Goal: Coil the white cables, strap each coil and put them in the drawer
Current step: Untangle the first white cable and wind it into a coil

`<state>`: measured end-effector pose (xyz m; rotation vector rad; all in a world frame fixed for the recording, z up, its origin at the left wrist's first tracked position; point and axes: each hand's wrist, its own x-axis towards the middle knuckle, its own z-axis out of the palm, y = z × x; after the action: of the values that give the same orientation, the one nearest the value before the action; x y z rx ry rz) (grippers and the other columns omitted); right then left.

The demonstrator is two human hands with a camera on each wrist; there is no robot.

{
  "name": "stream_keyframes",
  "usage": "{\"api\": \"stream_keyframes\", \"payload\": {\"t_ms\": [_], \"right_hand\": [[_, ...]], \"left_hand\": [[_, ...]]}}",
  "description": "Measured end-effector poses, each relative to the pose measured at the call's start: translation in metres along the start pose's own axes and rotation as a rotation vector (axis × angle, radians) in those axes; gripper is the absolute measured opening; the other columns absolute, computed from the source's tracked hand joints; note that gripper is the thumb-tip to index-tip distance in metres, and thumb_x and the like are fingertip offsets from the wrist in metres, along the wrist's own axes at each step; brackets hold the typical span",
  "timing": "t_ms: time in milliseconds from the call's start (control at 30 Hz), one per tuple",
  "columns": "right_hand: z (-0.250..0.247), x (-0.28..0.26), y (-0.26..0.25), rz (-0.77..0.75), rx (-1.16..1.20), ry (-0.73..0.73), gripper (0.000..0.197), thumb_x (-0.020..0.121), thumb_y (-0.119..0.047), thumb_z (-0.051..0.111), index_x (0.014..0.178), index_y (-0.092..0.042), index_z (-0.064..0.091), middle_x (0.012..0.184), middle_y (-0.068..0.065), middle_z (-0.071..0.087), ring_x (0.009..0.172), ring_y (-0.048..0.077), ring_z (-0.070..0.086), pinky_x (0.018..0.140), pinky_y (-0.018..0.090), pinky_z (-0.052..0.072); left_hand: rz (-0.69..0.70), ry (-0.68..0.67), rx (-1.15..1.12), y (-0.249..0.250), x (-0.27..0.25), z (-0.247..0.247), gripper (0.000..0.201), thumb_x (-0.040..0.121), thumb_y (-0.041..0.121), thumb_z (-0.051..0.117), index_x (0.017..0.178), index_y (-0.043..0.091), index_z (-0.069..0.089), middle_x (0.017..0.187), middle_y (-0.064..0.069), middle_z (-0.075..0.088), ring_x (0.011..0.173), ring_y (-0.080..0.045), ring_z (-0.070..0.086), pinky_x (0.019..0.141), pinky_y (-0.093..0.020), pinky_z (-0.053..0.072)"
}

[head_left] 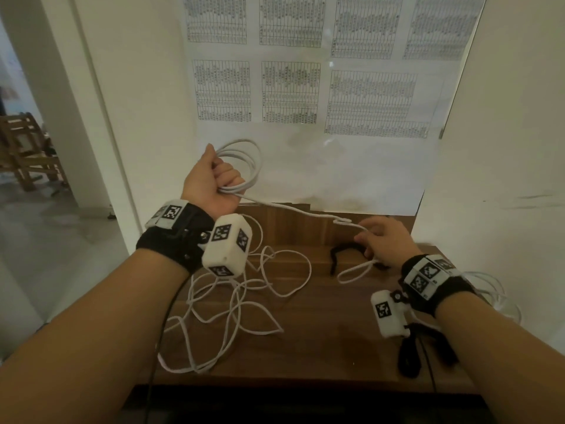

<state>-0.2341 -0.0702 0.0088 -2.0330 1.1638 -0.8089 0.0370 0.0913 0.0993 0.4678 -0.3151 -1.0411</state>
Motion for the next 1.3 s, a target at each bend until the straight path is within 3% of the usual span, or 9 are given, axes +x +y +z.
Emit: {"api": "stream_keyframes", "payload": {"t_ms": [133,267,367,500,600,900,1033,1167,1300], "right_hand": [[-0.005,0.005,0.006,0.122,0.178,0.044,0.010,0.091,-0.009,0.069,0.101,-0.013,0.070,0.083,0.007,0.077,0.070,0.022,0.076,0.061,0.031,0.059],[-0.002,0.002,0.000,-0.022,0.055,-0.040,0.002,0.090,-0.014,0.072,0.090,-0.016,0.073,0.076,-0.001,0.074,0.069,0.011,0.071,0.062,0.024,0.053],[0.004,-0.006,-0.014,-0.089,0.114,-0.242,0.014,0.096,-0.020,0.063,0.094,-0.013,0.075,0.061,-0.015,0.060,0.058,0.003,0.052,0.060,0.018,0.039],[0.008,-0.014,-0.027,-0.004,0.501,-0.402,0.037,0.102,-0.013,0.046,0.083,-0.007,0.077,0.075,0.012,0.042,0.060,0.015,0.038,0.063,0.028,0.037],[0.006,-0.016,-0.027,0.057,0.657,-0.409,0.036,0.103,-0.012,0.041,0.092,0.001,0.073,0.072,0.008,0.040,0.061,0.017,0.041,0.070,0.033,0.046],[0.004,-0.013,-0.022,-0.001,0.573,-0.303,0.020,0.099,-0.015,0.058,0.101,-0.005,0.075,0.086,0.007,0.073,0.085,0.018,0.068,0.080,0.031,0.058],[0.003,-0.012,-0.021,0.034,0.631,-0.287,0.013,0.096,-0.011,0.062,0.097,-0.008,0.075,0.087,0.015,0.075,0.090,0.028,0.072,0.077,0.040,0.061],[0.002,-0.011,-0.027,0.002,0.500,-0.074,0.010,0.093,-0.012,0.068,0.097,-0.007,0.077,0.083,0.015,0.074,0.079,0.024,0.072,0.062,0.028,0.058],[0.001,-0.003,-0.025,-0.020,0.392,0.074,0.008,0.091,-0.017,0.071,0.092,-0.014,0.078,0.082,0.015,0.075,0.074,0.020,0.067,0.070,0.033,0.059]], "left_hand": [[-0.043,-0.017,0.067,0.005,-0.003,-0.002,0.048,0.105,0.038,0.044,0.062,0.022,0.030,0.041,0.007,0.021,0.030,-0.007,0.021,0.037,-0.018,0.017],[-0.009,0.013,0.039,-0.003,0.000,-0.003,0.048,0.105,0.041,0.045,0.062,0.023,0.031,0.043,0.008,0.021,0.032,-0.006,0.021,0.037,-0.018,0.017],[0.046,0.032,0.080,-0.018,0.001,0.000,0.046,0.105,0.041,0.046,0.064,0.023,0.033,0.045,0.008,0.020,0.033,-0.007,0.019,0.035,-0.020,0.019],[0.085,0.041,0.078,-0.027,0.003,0.004,0.045,0.104,0.040,0.048,0.065,0.022,0.035,0.046,0.008,0.020,0.035,-0.007,0.018,0.036,-0.020,0.020],[0.103,0.063,0.056,-0.024,0.005,0.001,0.045,0.103,0.040,0.050,0.065,0.022,0.036,0.046,0.008,0.021,0.035,-0.007,0.019,0.036,-0.020,0.021],[-0.135,0.094,-0.037,-0.040,-0.003,-0.001,0.050,0.105,0.036,0.047,0.060,0.020,0.033,0.043,0.007,0.023,0.031,-0.008,0.023,0.036,-0.017,0.023],[-0.335,0.032,0.187,-0.059,-0.014,-0.001,0.046,0.103,0.036,0.050,0.063,0.020,0.038,0.045,0.009,0.025,0.032,-0.005,0.025,0.037,-0.015,0.022],[-0.451,-0.047,0.436,-0.076,-0.021,-0.006,0.039,0.102,0.038,0.050,0.069,0.021,0.040,0.047,0.010,0.025,0.033,-0.004,0.025,0.035,-0.018,0.024],[-0.457,-0.146,0.673,-0.084,-0.027,-0.007,0.037,0.101,0.039,0.052,0.070,0.021,0.044,0.050,0.011,0.025,0.035,-0.003,0.022,0.037,-0.017,0.020]]}}
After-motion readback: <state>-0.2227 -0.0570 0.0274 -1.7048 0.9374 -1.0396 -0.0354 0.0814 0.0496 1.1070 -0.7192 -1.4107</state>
